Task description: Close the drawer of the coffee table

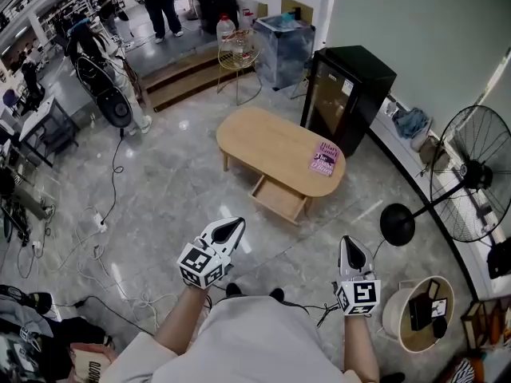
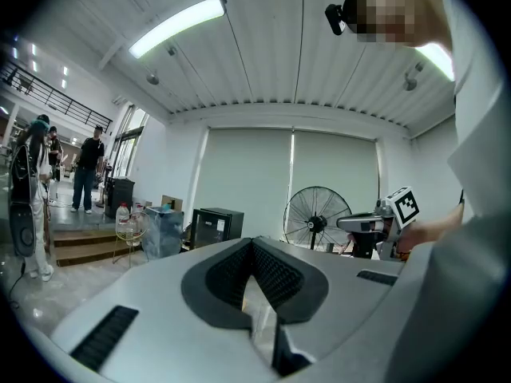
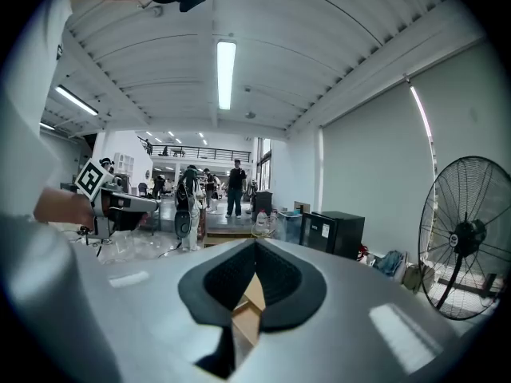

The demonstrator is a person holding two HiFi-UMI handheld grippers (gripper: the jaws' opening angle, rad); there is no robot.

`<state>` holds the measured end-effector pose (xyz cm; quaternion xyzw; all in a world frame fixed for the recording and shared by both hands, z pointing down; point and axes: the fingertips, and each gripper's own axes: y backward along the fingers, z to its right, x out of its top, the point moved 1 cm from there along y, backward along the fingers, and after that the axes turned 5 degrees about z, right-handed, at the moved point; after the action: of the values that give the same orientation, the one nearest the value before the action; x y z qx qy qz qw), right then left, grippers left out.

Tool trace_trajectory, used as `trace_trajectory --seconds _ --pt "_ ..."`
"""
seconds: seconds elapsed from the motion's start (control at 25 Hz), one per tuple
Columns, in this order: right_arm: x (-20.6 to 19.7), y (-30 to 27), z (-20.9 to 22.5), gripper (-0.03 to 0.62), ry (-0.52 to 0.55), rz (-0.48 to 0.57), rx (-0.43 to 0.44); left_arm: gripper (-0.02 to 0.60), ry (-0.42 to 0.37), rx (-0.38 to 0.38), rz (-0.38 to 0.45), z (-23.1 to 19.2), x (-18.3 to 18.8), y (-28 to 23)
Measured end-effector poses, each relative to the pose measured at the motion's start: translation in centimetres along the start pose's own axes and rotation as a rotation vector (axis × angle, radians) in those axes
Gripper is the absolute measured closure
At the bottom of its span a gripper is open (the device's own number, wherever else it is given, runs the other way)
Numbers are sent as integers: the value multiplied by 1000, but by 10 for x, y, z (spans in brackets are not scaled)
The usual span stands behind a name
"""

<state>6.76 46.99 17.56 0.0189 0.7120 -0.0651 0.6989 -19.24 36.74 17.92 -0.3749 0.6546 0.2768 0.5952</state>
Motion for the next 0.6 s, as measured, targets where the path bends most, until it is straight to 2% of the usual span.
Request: trace_trajectory --seconds 0.36,0.6 --pt "-15 5 32 583 -12 -8 34 574 5 35 -12 28 -14 -16" --pt "-22 1 37 583 -3 -18 83 574 25 76 -17 32 -24 -19"
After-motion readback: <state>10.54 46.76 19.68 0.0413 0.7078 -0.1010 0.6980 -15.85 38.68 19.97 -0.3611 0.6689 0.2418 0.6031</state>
